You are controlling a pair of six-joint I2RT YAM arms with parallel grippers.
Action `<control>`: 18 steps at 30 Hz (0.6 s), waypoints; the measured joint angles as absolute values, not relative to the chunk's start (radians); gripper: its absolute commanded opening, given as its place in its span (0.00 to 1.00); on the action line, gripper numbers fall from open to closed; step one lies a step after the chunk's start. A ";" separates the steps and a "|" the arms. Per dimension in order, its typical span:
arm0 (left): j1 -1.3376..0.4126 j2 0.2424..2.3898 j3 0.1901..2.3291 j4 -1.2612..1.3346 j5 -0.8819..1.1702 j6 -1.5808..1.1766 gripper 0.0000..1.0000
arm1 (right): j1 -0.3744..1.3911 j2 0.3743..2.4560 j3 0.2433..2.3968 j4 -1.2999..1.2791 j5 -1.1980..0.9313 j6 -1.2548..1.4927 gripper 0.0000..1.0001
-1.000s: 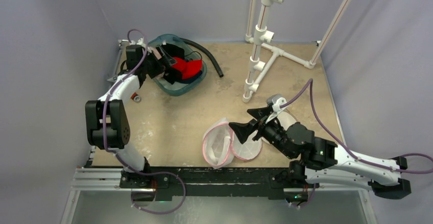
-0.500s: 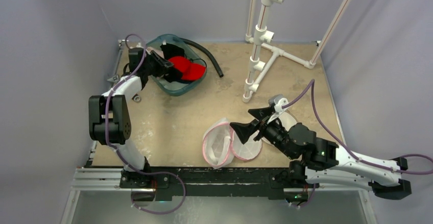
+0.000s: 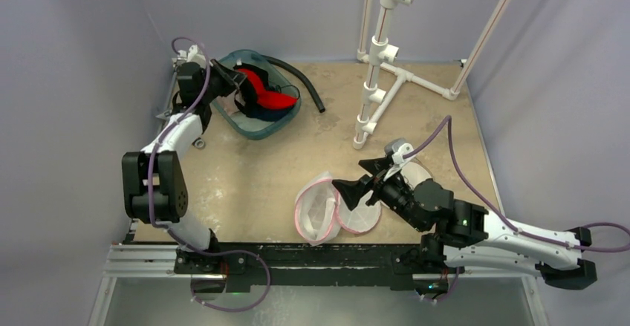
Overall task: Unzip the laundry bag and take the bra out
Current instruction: Place the bra in the bin.
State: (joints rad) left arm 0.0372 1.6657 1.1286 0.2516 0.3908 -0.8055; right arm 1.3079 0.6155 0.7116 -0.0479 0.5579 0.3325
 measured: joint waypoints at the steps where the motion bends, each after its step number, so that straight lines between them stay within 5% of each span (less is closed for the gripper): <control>1: 0.037 1.647 1.124 0.281 0.389 -0.790 0.00 | 1.308 0.617 0.712 -0.048 0.558 0.332 0.98; 12: 0.037 1.623 1.101 0.479 0.308 -0.624 0.01 | 1.308 0.622 0.712 -0.060 0.558 0.332 0.98; 18: 0.038 1.705 1.070 0.575 0.266 -0.577 0.20 | 1.308 0.625 0.712 -0.078 0.558 0.333 0.98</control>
State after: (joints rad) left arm 0.0380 1.7054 1.0702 0.5755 0.2657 -0.5766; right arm 1.3079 0.6254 0.7120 -0.0784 0.5579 0.3328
